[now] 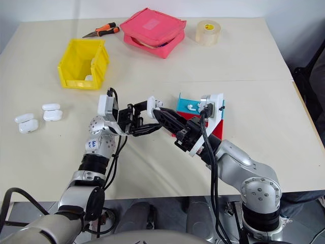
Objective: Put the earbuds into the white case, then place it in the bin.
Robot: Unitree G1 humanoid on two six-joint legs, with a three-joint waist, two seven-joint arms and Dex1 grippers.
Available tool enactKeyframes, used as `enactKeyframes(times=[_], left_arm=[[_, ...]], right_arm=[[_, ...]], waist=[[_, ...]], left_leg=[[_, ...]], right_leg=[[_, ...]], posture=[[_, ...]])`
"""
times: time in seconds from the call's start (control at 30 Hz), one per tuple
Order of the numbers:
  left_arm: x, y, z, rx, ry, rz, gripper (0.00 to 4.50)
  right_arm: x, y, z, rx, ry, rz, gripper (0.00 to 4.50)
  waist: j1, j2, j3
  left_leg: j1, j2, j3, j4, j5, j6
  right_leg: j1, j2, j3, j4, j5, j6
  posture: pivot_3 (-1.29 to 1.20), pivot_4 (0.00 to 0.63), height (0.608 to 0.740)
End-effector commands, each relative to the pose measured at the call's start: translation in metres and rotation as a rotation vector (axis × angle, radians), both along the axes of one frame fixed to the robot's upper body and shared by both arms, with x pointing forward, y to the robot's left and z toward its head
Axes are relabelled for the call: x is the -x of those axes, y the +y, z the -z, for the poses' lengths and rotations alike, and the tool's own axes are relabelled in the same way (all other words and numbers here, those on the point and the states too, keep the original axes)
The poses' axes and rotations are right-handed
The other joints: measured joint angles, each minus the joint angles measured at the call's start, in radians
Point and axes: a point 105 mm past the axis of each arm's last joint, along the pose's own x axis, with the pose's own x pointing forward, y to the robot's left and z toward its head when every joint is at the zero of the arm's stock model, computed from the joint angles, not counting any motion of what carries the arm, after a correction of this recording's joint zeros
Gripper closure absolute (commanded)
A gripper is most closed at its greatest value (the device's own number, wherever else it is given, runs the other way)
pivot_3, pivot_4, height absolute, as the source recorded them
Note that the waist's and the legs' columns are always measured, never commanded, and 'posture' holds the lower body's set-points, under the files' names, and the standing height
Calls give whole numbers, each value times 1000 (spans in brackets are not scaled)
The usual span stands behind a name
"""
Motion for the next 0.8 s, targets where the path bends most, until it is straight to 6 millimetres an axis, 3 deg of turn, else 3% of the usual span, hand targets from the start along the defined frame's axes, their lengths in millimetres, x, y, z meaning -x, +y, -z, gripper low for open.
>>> enactKeyframes(times=[0.03, 0.27, 0.8], left_arm=[[8, 9, -35, 111, -171, 24, 1711], [6, 9, -35, 106, -174, 17, 1711], [8, 8, -31, 89, -165, 33, 1711]], right_arm=[[-32, -42, 45, 122, 188, 251, 4001], [-35, -50, 44, 232, 134, 246, 4001], [-32, -35, 22, 371, -58, 129, 4001]], waist=[[0, 0, 0], [1, 0, 0], [2, -1, -1]], left_leg=[[0, 0, 0, 0, 0, 0], [0, 0, 0, 0, 0, 0], [-1, 0, 1, 0, 0, 1]], right_leg=[[0, 0, 0, 0, 0, 0], [0, 0, 0, 0, 0, 0], [0, 0, 0, -1, 1, 0]], posture=[[0, 150, 740], [0, 150, 740], [0, 150, 740]])
